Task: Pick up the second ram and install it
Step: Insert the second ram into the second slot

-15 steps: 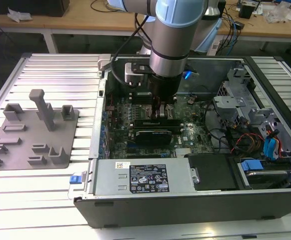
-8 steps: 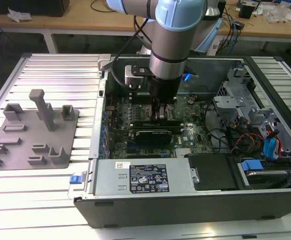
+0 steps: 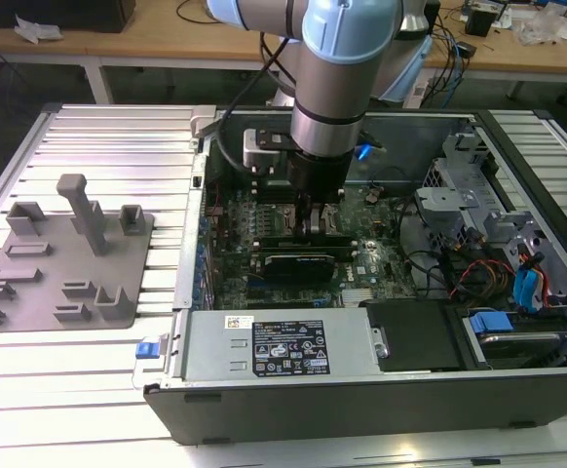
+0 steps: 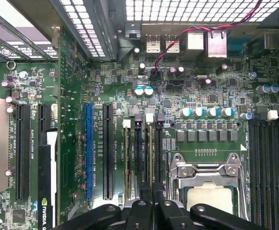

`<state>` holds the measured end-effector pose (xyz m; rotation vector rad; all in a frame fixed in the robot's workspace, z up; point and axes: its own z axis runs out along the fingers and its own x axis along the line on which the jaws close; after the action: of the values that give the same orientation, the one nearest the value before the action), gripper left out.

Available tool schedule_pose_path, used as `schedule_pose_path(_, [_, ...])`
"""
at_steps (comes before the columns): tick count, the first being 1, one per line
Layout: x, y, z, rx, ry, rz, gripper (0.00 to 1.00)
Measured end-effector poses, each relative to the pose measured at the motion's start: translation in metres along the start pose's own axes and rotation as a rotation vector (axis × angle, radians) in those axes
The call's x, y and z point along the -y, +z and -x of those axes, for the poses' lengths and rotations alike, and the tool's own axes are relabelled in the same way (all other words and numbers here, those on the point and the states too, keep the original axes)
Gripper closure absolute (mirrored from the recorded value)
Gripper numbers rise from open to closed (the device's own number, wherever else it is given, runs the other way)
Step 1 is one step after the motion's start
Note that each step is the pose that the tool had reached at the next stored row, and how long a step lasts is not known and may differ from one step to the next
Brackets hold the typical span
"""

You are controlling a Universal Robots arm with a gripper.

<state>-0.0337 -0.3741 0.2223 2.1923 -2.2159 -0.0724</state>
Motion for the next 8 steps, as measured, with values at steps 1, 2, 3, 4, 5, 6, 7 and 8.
schedule_pose_path(1, [0.0001, 0.0002, 0.0001, 0.0005, 0.000, -0.0002, 0.91])
schedule_pose_path(2, [0.0003, 0.0009, 0.0004, 0.0031, 0.000, -0.0019, 0.91])
schedule_pose_path(3, [0.0002, 0.0008, 0.0003, 0.0020, 0.000, -0.0010, 0.90])
schedule_pose_path(4, [0.0001, 0.0002, 0.0001, 0.0007, 0.000, -0.0003, 0.83])
schedule_pose_path(5, [-0.0001, -0.0025, 0.0001, 0.0007, 0.000, -0.0003, 0.83])
schedule_pose_path(6, [-0.0003, -0.0077, 0.0003, 0.0007, 0.000, -0.0003, 0.83])
schedule_pose_path(7, [-0.0005, -0.0118, 0.0003, 0.0006, 0.000, -0.0003, 0.83])
schedule_pose_path(8, [-0.0009, -0.0190, 0.0005, 0.0008, 0.000, -0.0004, 0.83])
